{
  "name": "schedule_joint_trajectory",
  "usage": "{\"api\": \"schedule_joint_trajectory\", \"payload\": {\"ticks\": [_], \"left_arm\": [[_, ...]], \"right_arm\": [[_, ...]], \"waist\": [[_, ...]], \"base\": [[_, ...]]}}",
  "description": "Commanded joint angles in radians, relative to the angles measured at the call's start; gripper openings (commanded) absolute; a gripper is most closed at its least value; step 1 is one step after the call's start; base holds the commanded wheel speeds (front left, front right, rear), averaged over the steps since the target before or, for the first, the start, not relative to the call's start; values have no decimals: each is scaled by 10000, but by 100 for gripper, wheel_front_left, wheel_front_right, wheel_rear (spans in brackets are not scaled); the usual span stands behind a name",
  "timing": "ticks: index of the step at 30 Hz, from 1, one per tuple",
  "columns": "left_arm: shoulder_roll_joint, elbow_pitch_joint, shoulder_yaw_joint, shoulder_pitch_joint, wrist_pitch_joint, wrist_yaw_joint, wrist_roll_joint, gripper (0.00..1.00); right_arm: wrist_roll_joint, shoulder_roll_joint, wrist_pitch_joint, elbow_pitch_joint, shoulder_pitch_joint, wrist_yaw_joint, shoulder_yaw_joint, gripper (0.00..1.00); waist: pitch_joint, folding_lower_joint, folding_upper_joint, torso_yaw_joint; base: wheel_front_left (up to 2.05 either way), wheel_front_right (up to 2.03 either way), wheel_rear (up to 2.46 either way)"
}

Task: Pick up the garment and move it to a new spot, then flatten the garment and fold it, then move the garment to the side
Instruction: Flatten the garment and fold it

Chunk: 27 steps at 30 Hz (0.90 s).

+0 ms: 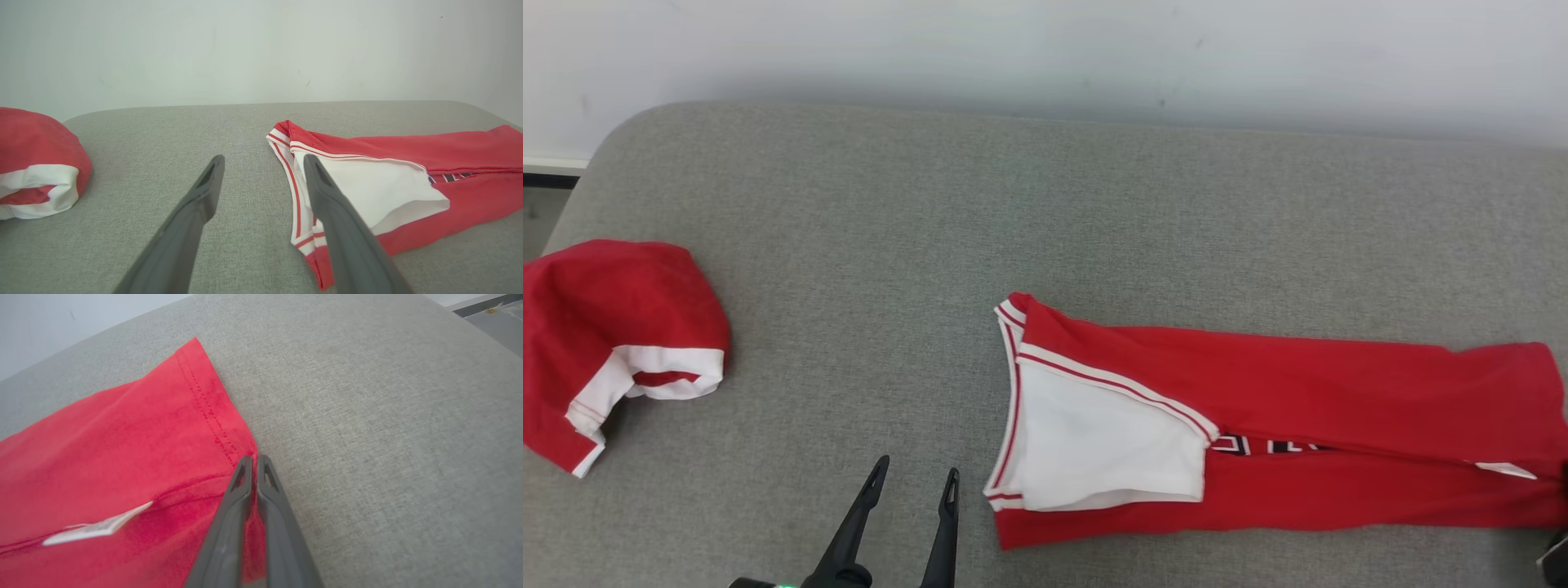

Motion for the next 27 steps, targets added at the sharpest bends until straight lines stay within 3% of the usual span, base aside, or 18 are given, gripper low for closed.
{"api": "schedule_joint_trajectory", "payload": {"ticks": [1,6,12,20,27], "left_arm": [[44,4,75,89,-39,-26,133,100],[86,5,148,112,-39,-47,164,100],[44,35,173,101,-39,-17,150,100],[-74,149,163,-15,-39,-160,101,100],[-178,296,135,-120,-39,-286,93,100]], "right_arm": [[88,-348,-152,80,-58,-47,-45,0],[122,-1012,-212,-143,-254,-43,83,0],[337,-1409,220,-1946,-227,-40,552,0],[115,-1049,1477,-5372,354,-38,969,0],[-302,-193,2507,-7662,479,-38,1357,0]], "waist": [[4,0,0,-92],[0,0,0,-347],[-37,0,0,-633],[-69,0,0,-689],[-185,0,0,-364]], "base": [[0,0,0],[0,0,0],[0,0,0],[0,0,0],[0,0,0]]}}
